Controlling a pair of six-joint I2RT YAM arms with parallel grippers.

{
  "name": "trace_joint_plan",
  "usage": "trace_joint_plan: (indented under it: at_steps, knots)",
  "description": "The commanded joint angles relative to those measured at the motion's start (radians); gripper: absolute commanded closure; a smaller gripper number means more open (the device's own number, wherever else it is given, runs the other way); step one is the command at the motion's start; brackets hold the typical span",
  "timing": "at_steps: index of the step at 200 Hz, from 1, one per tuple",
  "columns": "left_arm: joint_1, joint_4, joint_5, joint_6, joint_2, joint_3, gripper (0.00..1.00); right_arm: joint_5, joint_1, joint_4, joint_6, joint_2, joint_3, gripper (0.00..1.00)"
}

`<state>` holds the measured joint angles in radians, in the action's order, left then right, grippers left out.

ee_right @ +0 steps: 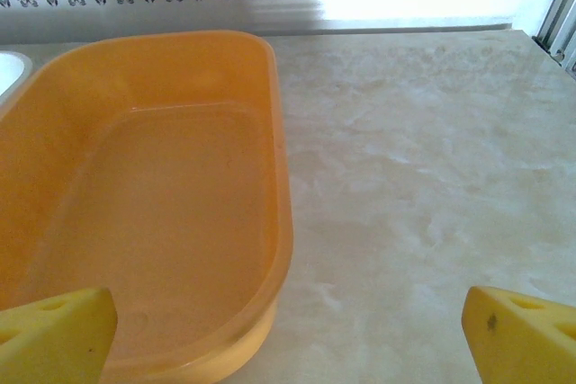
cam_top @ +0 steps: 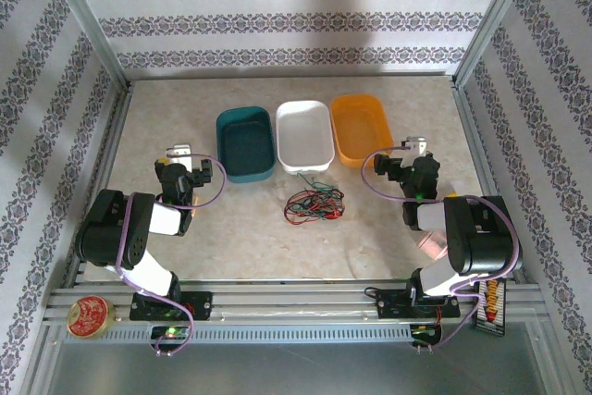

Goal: Untangle the cables

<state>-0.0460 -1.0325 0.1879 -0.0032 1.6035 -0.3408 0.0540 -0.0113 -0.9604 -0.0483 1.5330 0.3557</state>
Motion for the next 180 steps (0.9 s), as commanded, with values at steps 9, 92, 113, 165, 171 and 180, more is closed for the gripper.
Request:
trace_joint_plan:
  at_steps: [9, 92, 113, 165, 171, 180]
  knots:
    - [-0.009, 0.014, 0.006, 0.005, -0.004, -0.02, 0.01, 0.021, -0.007, -0.011, -0.002, 0.006, 0.017, 0.02]
    - [0.005, 0.035, 0.004, -0.016, -0.008, -0.026, 0.01, 0.033, -0.018, -0.014, -0.011, 0.006, 0.014, 0.02]
    - [0.005, 0.032, 0.003, -0.014, -0.007, -0.027, 0.01, 0.038, -0.019, -0.015, -0.012, 0.006, 0.015, 0.02]
    - [-0.02, 0.207, 0.121, -0.018, -0.147, -0.058, 0.01, -0.367, 0.029, 0.524, -0.156, -0.317, 0.147, 0.02]
    - [-0.02, 0.247, 0.156, -0.031, -0.186, -0.063, 0.01, -0.382, 0.035, 0.589, -0.196, -0.364, 0.168, 0.02]
    - [-0.02, 0.276, 0.189, -0.041, -0.237, -0.06, 0.01, -0.393, 0.068, 0.645, -0.222, -0.428, 0.179, 0.02]
